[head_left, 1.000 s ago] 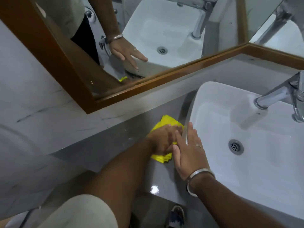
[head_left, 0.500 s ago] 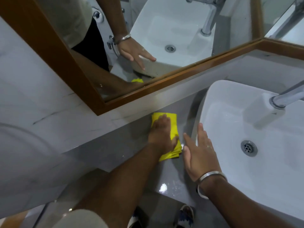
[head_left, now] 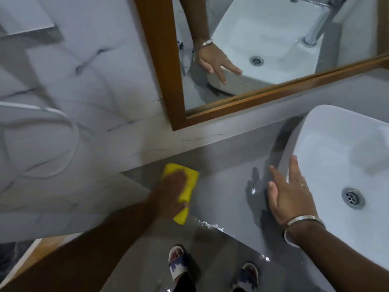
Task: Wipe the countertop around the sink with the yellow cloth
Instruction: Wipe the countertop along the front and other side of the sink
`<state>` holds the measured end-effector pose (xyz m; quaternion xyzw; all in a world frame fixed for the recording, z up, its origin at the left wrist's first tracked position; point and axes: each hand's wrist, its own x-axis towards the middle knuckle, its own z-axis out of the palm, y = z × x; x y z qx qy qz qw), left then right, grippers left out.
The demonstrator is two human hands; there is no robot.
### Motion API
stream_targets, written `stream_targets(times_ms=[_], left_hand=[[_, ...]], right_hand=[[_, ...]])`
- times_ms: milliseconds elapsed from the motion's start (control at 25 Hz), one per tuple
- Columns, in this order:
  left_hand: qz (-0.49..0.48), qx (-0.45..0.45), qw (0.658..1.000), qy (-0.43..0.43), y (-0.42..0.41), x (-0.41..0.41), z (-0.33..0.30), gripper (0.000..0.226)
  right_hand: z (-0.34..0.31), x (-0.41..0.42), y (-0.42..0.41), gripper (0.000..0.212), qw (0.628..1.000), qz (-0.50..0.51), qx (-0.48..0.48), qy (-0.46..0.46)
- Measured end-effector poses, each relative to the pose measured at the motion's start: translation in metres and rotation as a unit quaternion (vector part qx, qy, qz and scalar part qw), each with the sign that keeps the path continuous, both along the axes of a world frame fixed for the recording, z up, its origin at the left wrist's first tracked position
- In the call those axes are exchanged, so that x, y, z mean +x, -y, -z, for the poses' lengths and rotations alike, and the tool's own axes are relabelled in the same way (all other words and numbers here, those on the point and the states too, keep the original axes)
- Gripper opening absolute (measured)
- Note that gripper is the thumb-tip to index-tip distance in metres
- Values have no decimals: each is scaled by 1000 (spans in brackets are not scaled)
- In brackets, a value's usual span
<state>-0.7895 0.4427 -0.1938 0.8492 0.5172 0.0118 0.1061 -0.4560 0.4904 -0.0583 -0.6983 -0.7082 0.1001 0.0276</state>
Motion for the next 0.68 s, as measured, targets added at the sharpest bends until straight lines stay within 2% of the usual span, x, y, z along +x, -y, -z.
stream_targets(times_ms=[80,120,200,280,360,400,480,520,560,600,680], left_hand=[[130,8,991,-3,-12,7,-1,70],[125,22,992,5,-22,-7,-5,69],[30,27,999,-8,-31,-49,-9,65],[-17,25,999,-37,-21,-83,-21,65],[-76,2,997,5,-24,-60,-23,76],[-61,-25,998,13,-29,-27,-21,79],[65,-30,997,32,-35,49,-3,69],[141,-16,990,27,-40,69,7,67],[171,-17,985,9,-49,65,4,67],[157,-1,988,1,-61,52,5,66],[51,35,998,4,-79,15,7,64]], right_hand=[[0,-2,1,59,1000,0,-4,1],[0,-3,1,55,1000,1,-1,0],[1,-3,1,52,1000,3,1,0],[2,-4,2,52,1000,6,5,6],[2,-3,1,55,1000,11,2,15],[1,-3,1,57,1000,10,-2,18],[0,-2,2,61,1000,2,-3,13],[0,0,2,62,1000,-4,-2,8],[0,-1,2,60,1000,-11,-2,4],[1,0,1,57,1000,-14,-1,4],[3,1,0,54,1000,-6,1,6]])
